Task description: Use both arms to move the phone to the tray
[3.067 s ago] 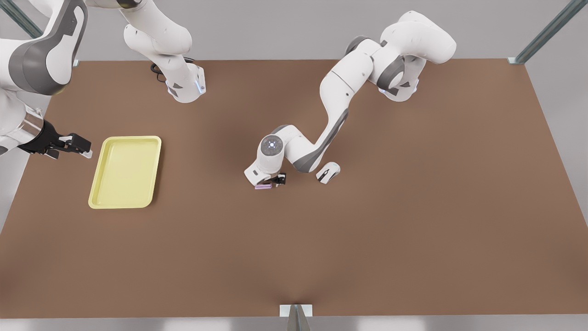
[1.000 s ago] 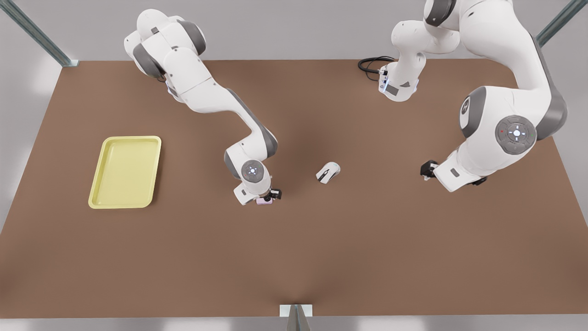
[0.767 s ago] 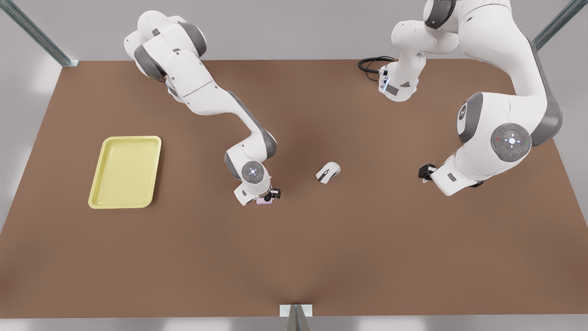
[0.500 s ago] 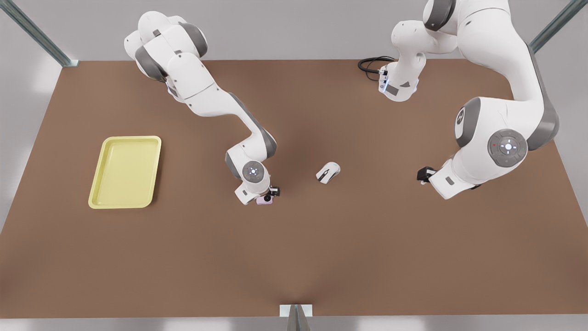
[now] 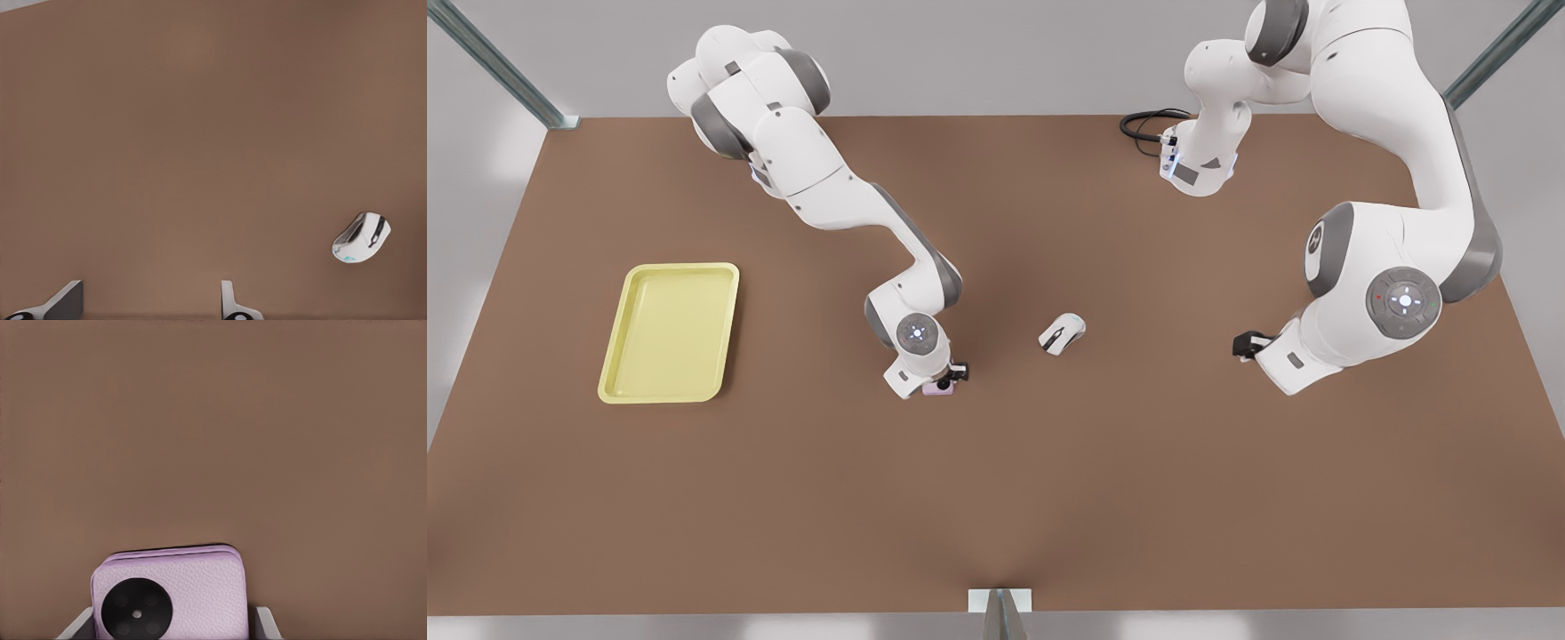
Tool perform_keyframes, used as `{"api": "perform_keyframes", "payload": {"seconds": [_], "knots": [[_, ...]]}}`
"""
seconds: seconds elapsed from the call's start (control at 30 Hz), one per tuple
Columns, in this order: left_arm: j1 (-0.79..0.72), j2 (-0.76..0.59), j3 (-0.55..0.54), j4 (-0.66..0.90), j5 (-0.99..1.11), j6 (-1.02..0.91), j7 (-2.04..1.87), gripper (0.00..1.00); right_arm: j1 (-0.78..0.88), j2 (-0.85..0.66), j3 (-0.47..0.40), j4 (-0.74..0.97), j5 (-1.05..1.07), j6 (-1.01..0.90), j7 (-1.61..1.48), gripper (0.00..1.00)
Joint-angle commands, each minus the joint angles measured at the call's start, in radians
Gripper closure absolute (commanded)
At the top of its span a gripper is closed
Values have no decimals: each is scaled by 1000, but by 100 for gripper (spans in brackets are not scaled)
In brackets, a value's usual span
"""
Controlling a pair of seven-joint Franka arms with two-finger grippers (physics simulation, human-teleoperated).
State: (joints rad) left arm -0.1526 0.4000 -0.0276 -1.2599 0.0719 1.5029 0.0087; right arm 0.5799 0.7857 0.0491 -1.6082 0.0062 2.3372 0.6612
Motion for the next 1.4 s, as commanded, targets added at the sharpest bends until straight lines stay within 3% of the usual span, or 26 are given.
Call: {"api": "perform_keyframes", "payload": {"seconds": [0.0,0.07,0.4,0.57,0.73,0.9,0.93,1.07,1.1,1.27,1.37], "knots": [[-1,-1,0,0,0,-1,-18,0,0,0,0,1,1,4,-46,14],[-1,-1,0,0,0,-1,-19,0,-2,-2,0,1,1,4,-48,19],[1,-1,0,2,-1,-1,-19,0,-31,-83,0,-47,1,-13,-77,20],[-1,-1,0,2,-3,-1,-19,0,-199,-318,-6,-318,-11,5,-202,20],[-1,0,0,2,-3,0,-19,0,-589,-509,-6,-565,-20,5,-590,20],[-2,0,0,2,-3,2,-19,0,-793,-582,-18,-723,-22,68,-888,20],[-1,0,0,2,-4,2,-19,0,-801,-583,-84,-730,-22,68,-989,20],[-2,2,0,2,-3,3,-19,0,-836,-568,-136,-730,-26,76,-1089,18],[-2,2,0,2,-3,5,-19,0,-838,-563,-138,-730,-29,76,-1089,0],[-1,-23,0,34,11,23,-4,0,-836,-586,-138,-685,-29,30,-1086,0],[-1,-53,0,31,25,28,-24,0,-698,-632,-100,-216,-25,-459,-953,0]]}}
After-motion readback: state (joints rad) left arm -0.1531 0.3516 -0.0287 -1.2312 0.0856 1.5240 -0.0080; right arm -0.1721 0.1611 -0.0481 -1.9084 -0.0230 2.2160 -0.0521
